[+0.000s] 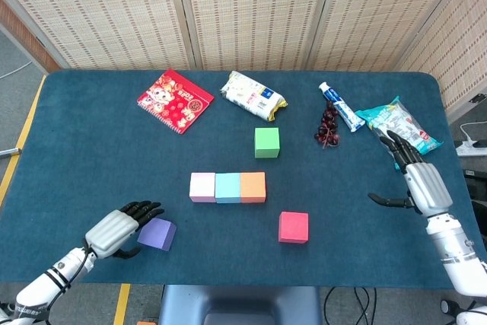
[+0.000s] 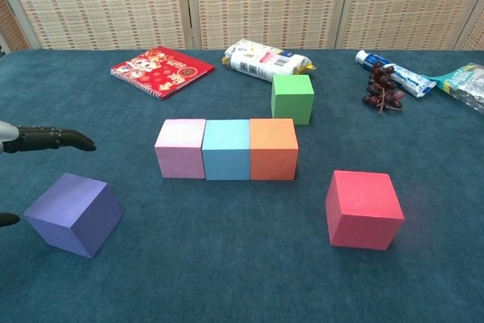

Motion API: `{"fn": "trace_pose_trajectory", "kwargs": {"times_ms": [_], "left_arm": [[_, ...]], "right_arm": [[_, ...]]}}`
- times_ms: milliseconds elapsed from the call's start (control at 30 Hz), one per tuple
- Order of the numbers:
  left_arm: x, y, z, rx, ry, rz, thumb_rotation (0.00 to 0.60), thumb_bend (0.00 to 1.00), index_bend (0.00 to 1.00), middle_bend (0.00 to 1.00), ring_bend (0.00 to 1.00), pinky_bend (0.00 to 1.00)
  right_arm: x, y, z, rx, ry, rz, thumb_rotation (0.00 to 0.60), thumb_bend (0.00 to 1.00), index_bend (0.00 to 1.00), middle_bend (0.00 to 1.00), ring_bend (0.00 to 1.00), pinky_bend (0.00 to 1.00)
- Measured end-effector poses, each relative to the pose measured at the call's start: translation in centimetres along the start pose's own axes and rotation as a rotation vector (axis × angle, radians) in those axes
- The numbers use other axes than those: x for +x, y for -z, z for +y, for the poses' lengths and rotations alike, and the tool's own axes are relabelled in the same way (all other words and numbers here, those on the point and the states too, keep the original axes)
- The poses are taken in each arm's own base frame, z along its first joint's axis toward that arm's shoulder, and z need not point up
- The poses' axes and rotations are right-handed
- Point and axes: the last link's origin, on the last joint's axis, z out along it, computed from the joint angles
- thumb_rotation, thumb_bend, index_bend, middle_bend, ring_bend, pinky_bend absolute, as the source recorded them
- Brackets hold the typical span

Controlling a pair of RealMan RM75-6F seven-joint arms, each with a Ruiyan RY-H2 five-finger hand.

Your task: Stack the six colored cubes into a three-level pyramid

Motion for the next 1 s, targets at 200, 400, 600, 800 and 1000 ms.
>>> {"fn": "trace_pose_trajectory", "kwargs": {"times_ms": [200, 400, 600, 800, 1000], "left_arm": [[-0.9, -0.2, 0.3, -0.002, 0.01, -0.011, 0.6, 0.33, 0.0, 0.0, 0.0, 0.12], [-1.7, -1.5, 0.3, -0.007, 0.011, -0.008, 0.6, 0.33, 0.0, 0.0, 0.0, 0.12], [-2.1, -2.2, 0.1, -0.006, 0.02, -0.024, 0.6, 0.33, 0.0, 0.0, 0.0, 0.12], [-2.2, -2.5, -0.1, 0.01, 0.026, -0.008, 0.6, 0.32, 0.15, 0.16, 0.12, 0.21], [-1.3, -2.9, -0.3, 0.023, 0.096, 0.06, 0.6, 0.32, 0.35, 0.38, 0.34, 0.42]], "right_arm": [[-0.1, 0.1, 0.0, 0.004, -0.007, -0.001, 0.6, 0.24, 0.0, 0.08, 0.06, 0.22], [0.1, 0.3, 0.0, 0.007, -0.009, 0.005, 0.6, 0.24, 0.0, 0.08, 0.06, 0.22], [0.2, 0.6, 0.1, 0.003, -0.011, 0.007, 0.6, 0.24, 0.0, 0.08, 0.06, 0.22], [0.1, 0.6, 0.2, 0.004, -0.013, 0.005, 0.6, 0.24, 0.0, 0.08, 0.06, 0.22], [0.1, 0.5, 0.0, 0.012, -0.014, 0.005, 0.6, 0.24, 0.0, 0.08, 0.06, 0.22]]}}
